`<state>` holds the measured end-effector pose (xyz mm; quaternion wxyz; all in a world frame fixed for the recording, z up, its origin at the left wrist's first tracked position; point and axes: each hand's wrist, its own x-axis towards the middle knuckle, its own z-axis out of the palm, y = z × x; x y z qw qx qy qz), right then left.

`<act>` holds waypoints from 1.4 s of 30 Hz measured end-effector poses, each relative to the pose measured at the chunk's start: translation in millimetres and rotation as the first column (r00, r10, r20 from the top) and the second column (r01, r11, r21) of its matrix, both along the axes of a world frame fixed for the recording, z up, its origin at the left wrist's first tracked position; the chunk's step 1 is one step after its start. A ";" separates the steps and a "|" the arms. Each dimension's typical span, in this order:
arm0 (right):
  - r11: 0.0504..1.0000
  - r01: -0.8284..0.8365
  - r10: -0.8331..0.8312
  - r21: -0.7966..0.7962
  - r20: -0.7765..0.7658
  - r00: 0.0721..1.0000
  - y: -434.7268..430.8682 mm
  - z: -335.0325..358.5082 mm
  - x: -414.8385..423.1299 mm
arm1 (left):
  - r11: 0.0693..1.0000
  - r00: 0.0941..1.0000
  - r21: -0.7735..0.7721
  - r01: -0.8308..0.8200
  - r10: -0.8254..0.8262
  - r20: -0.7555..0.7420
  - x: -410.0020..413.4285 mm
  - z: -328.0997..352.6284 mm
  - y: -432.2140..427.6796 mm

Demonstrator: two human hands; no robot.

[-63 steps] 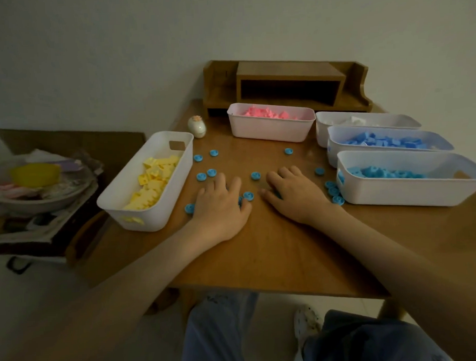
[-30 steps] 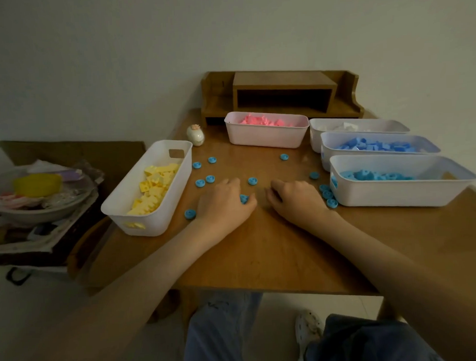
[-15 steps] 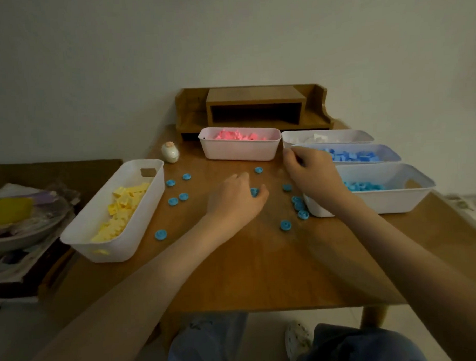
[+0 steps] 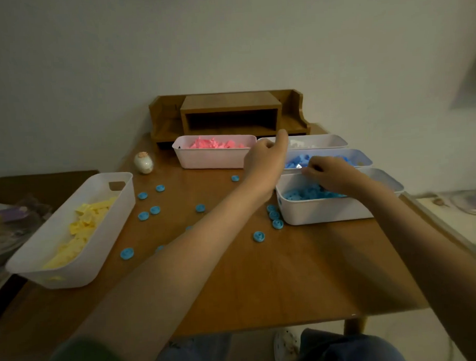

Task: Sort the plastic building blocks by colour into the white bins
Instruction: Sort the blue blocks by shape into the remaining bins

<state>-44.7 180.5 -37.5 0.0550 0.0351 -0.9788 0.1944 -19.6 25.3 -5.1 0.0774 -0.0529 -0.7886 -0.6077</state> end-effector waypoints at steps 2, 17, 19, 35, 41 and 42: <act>0.989 -0.052 0.043 0.139 0.069 0.997 4.7 7.4 6.1 | 0.999 0.999 0.041 0.028 -0.030 0.043 -3.3 3.5 25.8; 0.979 -0.042 0.006 0.199 0.179 0.984 50.2 0.0 7.3 | 0.648 0.884 -0.611 0.455 -0.409 0.224 -27.3 -34.7 54.6; 0.961 0.035 -0.079 0.275 0.152 0.985 53.9 -4.7 -1.4 | 0.585 0.871 -0.665 0.463 -0.438 0.221 -26.3 -34.8 53.4; 0.917 -0.312 0.363 0.250 -0.193 0.912 -86.4 -15.9 60.7 | 0.767 0.979 -0.641 -0.033 -0.104 -0.174 33.0 -56.4 -83.4; 0.916 -0.363 0.353 0.169 0.088 0.932 -117.2 -53.6 60.8 | 0.322 0.982 -0.938 0.127 0.093 0.165 42.1 -80.2 -135.8; 0.928 -0.324 0.302 0.182 0.142 0.943 -116.5 -60.7 58.7 | 0.293 0.974 -0.945 0.145 0.123 0.188 43.2 -85.4 -143.2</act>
